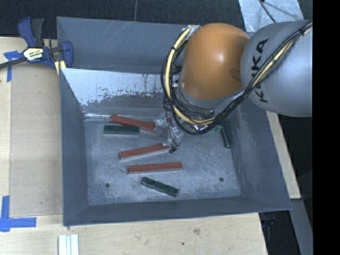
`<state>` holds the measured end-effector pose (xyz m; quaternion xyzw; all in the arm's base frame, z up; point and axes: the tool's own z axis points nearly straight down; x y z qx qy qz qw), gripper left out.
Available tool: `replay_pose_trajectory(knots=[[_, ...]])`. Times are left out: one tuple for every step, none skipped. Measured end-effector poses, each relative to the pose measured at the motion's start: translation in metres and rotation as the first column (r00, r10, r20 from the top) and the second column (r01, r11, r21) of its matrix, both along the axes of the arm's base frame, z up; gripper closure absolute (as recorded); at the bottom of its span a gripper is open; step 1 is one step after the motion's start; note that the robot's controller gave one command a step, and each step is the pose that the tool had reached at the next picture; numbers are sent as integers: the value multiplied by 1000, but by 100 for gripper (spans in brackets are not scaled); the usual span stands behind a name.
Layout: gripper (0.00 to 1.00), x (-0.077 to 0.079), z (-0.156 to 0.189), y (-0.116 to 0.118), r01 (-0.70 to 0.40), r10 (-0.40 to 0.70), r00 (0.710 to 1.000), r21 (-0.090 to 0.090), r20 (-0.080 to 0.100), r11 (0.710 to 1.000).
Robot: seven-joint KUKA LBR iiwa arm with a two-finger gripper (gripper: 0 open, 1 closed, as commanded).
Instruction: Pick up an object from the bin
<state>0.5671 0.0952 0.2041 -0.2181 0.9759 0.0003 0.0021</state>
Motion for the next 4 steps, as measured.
replay_pose_trajectory(knots=[[0,0,0,0,0,0,1000,0,0,1000],[0,-6,-136,55,-157,157,988,-3,-7,988],[100,-3,-129,54,-153,153,988,-4,-1,988],[100,-15,15,44,-332,332,943,-2,7,943]])
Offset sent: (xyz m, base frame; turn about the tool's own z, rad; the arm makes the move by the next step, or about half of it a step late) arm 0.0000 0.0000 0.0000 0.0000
